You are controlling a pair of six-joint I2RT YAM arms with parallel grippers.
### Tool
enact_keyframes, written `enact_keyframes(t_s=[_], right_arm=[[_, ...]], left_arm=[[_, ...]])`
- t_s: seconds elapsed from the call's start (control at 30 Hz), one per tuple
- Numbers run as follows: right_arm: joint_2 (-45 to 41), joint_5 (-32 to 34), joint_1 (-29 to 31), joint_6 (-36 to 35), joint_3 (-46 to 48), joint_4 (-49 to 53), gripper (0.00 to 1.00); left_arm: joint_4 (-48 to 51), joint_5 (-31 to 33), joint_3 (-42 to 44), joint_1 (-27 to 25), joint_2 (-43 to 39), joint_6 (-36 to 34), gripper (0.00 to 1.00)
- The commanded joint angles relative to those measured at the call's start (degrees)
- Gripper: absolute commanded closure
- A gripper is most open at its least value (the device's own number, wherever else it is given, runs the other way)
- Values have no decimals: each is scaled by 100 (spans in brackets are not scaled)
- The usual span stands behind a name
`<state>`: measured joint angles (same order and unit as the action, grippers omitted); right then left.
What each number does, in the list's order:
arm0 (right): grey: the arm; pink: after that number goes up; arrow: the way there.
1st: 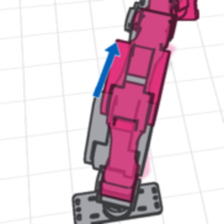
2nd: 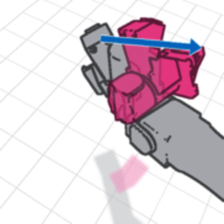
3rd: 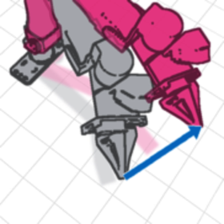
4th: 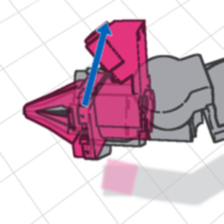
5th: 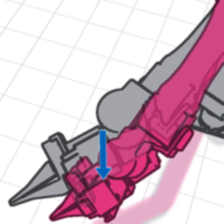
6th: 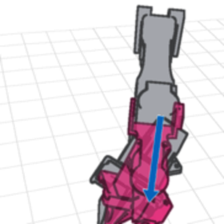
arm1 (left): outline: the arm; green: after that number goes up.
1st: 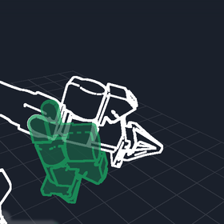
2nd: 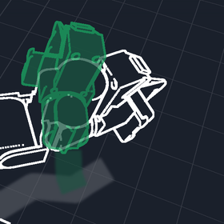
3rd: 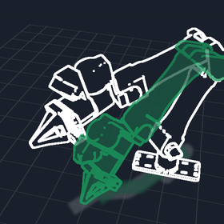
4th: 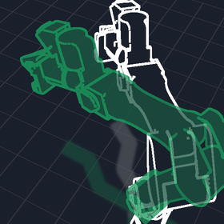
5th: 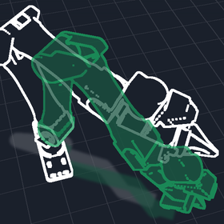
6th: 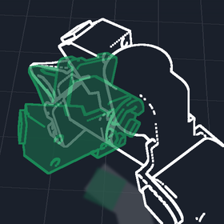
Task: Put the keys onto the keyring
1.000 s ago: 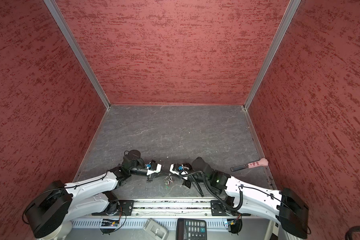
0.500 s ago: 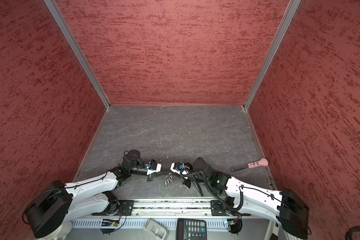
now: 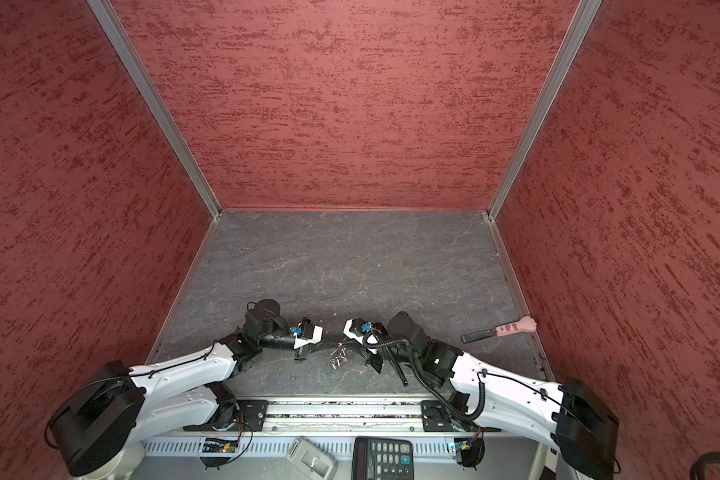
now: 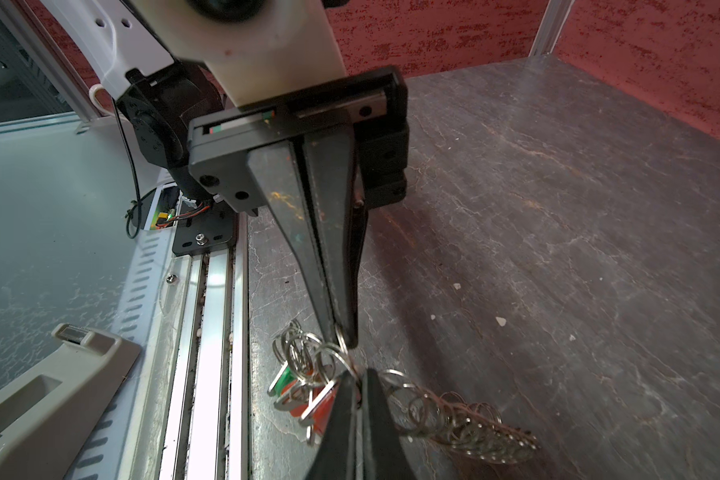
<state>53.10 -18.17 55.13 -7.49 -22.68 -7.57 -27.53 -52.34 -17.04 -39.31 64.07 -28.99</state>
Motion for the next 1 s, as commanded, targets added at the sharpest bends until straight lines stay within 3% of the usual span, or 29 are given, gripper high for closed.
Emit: enact_keyframes(t_s=[0.0,0.43,0.67,0.97], right_arm=[[46,784,-335,116,102,-16,93],[110,436,-539,166,88,-97,96],[-521,-443,-432,-149,308,-247,82],[-141,-1010,-323,-723,498,-673,78]], left_arm=[[223,-637,56,-15,-67,-35,100],[161,-614,73,2,-64,4,100],[280,-405,60,33,-79,-57,100],[663,-191,-10,64,-100,-315,100]])
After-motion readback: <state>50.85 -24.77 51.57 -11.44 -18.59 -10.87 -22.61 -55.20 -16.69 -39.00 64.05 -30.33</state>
